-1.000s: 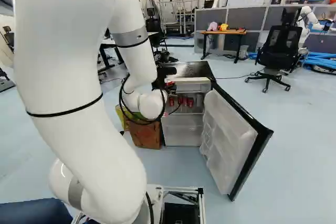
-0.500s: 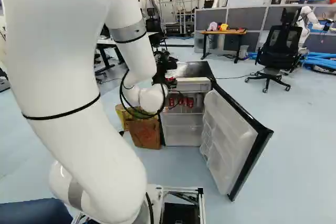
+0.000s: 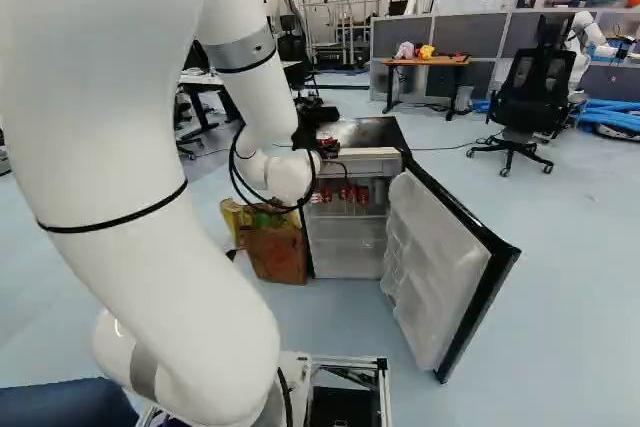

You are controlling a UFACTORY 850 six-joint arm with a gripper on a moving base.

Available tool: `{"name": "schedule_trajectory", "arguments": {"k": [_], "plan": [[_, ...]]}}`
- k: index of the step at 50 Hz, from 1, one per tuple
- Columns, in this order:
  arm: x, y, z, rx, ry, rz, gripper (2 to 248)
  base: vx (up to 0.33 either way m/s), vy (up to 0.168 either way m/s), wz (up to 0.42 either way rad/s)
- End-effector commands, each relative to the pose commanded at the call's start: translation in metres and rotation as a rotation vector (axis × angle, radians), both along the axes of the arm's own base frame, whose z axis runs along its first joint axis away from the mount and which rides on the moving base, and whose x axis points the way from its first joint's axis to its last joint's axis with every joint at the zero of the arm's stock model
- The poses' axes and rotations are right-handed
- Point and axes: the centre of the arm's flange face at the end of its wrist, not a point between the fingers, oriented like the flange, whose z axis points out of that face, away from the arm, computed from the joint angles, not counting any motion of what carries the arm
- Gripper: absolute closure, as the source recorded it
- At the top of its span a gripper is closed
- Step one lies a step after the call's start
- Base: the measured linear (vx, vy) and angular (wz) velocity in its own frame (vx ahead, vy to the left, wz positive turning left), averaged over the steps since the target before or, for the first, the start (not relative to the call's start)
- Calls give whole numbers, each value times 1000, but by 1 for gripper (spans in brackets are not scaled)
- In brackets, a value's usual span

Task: Grab a drink from the fridge

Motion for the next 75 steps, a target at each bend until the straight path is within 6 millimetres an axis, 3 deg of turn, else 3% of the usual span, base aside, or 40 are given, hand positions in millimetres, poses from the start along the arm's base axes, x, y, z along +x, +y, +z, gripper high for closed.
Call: {"name": "schedule_trajectory", "arguments": {"k": [30, 75], "plan": [[22, -4, 25, 5, -23, -32, 154, 0, 0, 0], [63, -10, 19, 29, 16, -67, 154, 0, 0, 0]]}}
